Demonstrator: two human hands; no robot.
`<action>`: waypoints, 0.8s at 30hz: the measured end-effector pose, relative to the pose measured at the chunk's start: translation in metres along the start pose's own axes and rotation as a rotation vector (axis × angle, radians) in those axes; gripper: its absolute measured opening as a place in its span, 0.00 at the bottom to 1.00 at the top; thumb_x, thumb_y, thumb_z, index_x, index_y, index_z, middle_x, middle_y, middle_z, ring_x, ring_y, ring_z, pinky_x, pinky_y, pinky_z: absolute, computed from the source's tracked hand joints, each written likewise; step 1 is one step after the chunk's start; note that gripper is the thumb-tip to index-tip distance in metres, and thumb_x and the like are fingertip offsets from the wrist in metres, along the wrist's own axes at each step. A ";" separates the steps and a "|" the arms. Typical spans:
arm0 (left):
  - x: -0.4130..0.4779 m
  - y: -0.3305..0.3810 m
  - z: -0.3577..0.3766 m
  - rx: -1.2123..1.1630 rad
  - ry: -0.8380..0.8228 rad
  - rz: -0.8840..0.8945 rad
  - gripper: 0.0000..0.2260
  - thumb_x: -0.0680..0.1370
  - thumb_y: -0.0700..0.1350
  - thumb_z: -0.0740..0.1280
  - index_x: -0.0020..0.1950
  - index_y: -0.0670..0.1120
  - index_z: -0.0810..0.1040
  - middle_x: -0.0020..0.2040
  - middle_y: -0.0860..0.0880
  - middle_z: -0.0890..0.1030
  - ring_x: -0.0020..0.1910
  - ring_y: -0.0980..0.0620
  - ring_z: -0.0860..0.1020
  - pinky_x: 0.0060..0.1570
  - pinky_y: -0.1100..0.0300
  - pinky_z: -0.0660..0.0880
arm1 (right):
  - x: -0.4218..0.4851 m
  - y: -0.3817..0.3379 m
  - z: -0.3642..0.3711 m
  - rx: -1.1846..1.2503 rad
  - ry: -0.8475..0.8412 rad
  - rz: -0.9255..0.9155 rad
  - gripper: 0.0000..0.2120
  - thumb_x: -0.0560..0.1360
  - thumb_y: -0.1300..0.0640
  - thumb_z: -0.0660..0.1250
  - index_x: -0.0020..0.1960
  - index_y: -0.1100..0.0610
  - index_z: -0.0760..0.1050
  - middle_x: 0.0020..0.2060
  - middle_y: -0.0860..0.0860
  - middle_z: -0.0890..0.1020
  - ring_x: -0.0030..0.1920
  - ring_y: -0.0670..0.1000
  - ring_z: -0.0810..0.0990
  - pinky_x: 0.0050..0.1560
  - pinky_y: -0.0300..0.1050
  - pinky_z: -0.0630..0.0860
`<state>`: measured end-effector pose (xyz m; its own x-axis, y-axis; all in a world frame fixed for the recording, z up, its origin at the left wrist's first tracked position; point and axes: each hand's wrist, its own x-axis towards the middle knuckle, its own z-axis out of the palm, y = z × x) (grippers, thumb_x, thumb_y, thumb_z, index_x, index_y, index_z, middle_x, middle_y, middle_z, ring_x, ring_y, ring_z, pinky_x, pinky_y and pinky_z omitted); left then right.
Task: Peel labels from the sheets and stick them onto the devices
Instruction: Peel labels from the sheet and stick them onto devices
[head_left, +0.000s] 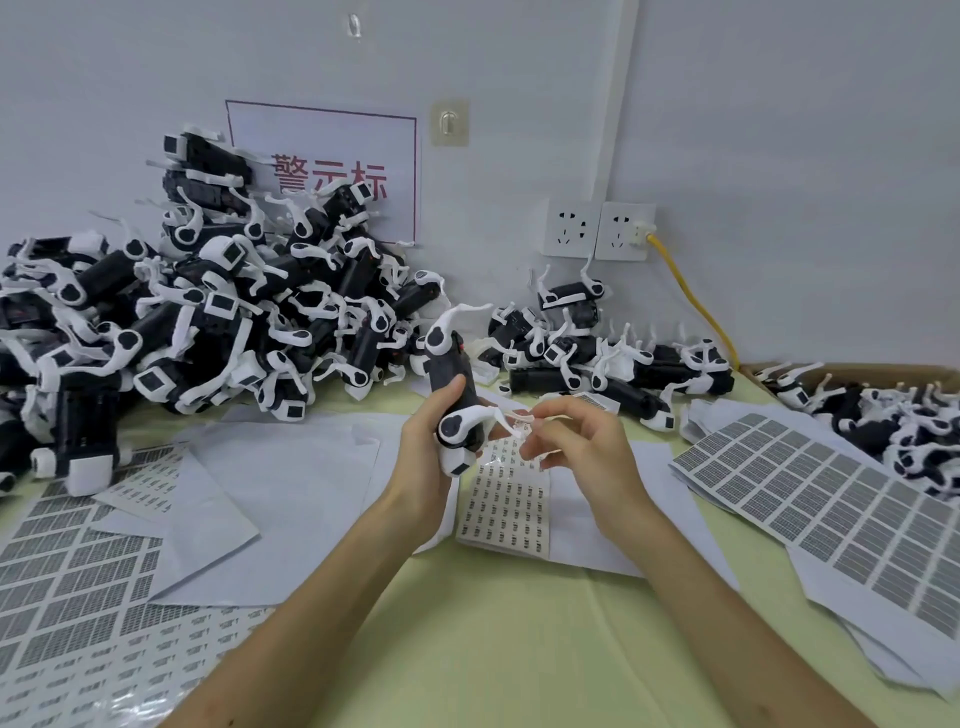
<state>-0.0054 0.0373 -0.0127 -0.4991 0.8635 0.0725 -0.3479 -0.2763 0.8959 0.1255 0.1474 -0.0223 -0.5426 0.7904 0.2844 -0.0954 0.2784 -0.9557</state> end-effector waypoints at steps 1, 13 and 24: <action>0.000 0.000 0.000 0.010 -0.005 0.005 0.19 0.71 0.61 0.69 0.45 0.44 0.80 0.48 0.41 0.78 0.47 0.46 0.74 0.50 0.53 0.69 | 0.000 0.000 -0.001 -0.015 0.007 -0.008 0.08 0.79 0.65 0.67 0.46 0.55 0.81 0.34 0.56 0.86 0.37 0.50 0.85 0.44 0.48 0.78; 0.000 -0.003 0.000 0.029 -0.076 -0.014 0.13 0.72 0.59 0.70 0.40 0.50 0.86 0.46 0.45 0.85 0.44 0.51 0.83 0.54 0.54 0.75 | 0.000 0.008 0.003 -0.222 0.090 -0.115 0.15 0.78 0.67 0.66 0.55 0.49 0.82 0.33 0.46 0.85 0.33 0.50 0.83 0.36 0.35 0.74; 0.001 -0.008 0.001 0.022 -0.084 -0.028 0.15 0.73 0.57 0.72 0.42 0.45 0.83 0.48 0.42 0.83 0.53 0.42 0.76 0.55 0.53 0.71 | 0.001 0.006 -0.002 -0.195 0.156 -0.105 0.05 0.78 0.57 0.73 0.44 0.52 0.84 0.38 0.47 0.86 0.29 0.51 0.84 0.26 0.43 0.77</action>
<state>-0.0023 0.0405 -0.0190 -0.4207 0.9034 0.0830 -0.3431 -0.2431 0.9073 0.1265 0.1512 -0.0276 -0.4016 0.8221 0.4035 0.0267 0.4509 -0.8922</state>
